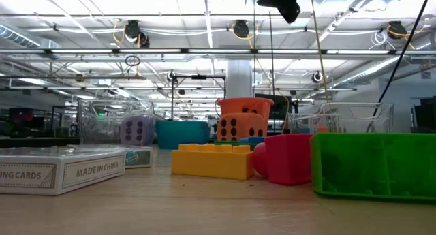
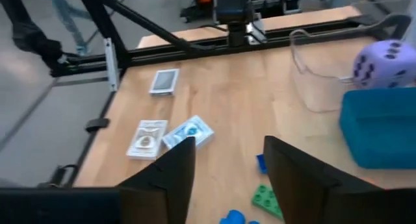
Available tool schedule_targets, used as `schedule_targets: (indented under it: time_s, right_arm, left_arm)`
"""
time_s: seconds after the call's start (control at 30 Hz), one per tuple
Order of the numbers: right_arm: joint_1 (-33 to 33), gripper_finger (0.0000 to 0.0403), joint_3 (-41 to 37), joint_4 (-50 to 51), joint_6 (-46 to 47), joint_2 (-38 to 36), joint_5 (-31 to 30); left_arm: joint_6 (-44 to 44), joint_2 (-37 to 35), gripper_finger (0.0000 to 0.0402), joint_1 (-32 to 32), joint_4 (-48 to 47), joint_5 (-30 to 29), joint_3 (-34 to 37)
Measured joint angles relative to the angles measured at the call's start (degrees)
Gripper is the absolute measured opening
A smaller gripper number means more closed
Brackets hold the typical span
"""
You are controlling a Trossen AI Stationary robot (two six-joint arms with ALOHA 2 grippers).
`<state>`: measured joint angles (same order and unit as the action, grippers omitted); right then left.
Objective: Pick & Place Toys
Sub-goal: Put the blue deck of cards into the blue bin
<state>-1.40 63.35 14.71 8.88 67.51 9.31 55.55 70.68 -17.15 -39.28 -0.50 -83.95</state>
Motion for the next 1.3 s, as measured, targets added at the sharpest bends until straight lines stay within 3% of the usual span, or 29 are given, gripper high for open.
schedule_targets:
  time_s: [0.4, 0.8, 1.3]
  right_arm:
    - [-0.89, 0.0266, -0.02, 4.46, -3.99, 0.00, 1.41]
    - [-1.03, 0.0275, -0.02, 4.44, -6.35, 0.00, 1.28]
    - [-1.01, 0.0274, -0.02, 3.98, -5.72, 0.00, 1.28]
  left_arm:
    - [-18.22, 7.20, 0.0280, 2.85, 1.10, 0.51, -0.04]
    - [-22.77, 12.74, 0.0280, 2.68, -17.02, 8.84, -0.04]
    - [-30.76, 15.00, 0.0280, -3.23, -27.21, 1.89, -0.04]
